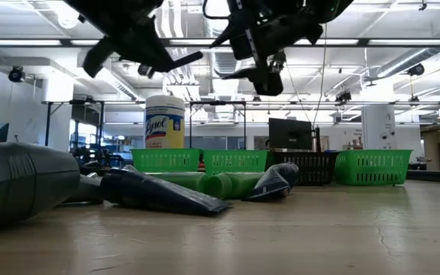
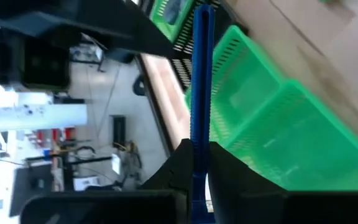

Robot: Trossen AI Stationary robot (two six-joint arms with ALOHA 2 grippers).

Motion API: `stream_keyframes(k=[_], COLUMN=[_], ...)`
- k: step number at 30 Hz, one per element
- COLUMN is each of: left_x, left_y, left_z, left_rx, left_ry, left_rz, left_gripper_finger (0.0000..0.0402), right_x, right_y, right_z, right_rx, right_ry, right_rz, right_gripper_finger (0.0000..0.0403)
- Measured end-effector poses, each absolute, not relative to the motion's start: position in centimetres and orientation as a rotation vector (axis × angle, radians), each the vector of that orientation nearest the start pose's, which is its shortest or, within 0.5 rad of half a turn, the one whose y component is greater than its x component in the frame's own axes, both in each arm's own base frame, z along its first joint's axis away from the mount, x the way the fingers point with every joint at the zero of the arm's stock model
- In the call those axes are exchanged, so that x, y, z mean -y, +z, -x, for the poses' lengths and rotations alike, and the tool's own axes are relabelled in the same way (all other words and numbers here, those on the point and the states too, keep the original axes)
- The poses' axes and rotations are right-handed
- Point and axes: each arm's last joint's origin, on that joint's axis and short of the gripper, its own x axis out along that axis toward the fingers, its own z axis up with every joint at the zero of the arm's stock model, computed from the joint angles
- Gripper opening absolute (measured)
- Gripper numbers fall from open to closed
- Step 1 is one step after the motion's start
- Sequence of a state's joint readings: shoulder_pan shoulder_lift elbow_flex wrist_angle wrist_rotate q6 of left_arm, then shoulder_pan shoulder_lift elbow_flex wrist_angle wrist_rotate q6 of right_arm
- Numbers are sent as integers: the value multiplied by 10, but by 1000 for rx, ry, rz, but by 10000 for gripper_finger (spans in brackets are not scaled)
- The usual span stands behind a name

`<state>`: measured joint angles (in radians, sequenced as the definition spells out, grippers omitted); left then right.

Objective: Pick & Place Travel size toiletries
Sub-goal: Put the top razor into the middle green bin

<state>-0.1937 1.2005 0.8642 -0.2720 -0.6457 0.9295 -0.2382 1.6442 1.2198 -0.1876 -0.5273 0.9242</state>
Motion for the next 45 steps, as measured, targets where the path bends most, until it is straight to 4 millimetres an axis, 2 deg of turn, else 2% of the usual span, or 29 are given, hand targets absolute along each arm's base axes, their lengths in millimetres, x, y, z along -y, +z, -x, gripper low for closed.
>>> stream_keyframes(k=[6,10,21,33,45], left_x=[29,29,25,22,17], left_y=[270,262,272,268,269], left_z=[-263,-270,-283,-287,-291], left_rx=[-691,-695,-642,-647,-647], left_ry=[81,15,38,24,48], left_rz=[-1229,-1295,-1317,-1312,-1303], left_gripper_finger=[30,30,30,30,30], right_x=[70,70,66,65,61], right_y=[264,264,255,255,255], right_z=[-361,-361,-366,-367,-368], right_rx=[-674,-677,-711,-707,-714], right_ry=[37,49,67,99,108], right_rz=[-1117,-1112,-1114,-1116,-1117], right_gripper_finger=[280,277,246,208,153])
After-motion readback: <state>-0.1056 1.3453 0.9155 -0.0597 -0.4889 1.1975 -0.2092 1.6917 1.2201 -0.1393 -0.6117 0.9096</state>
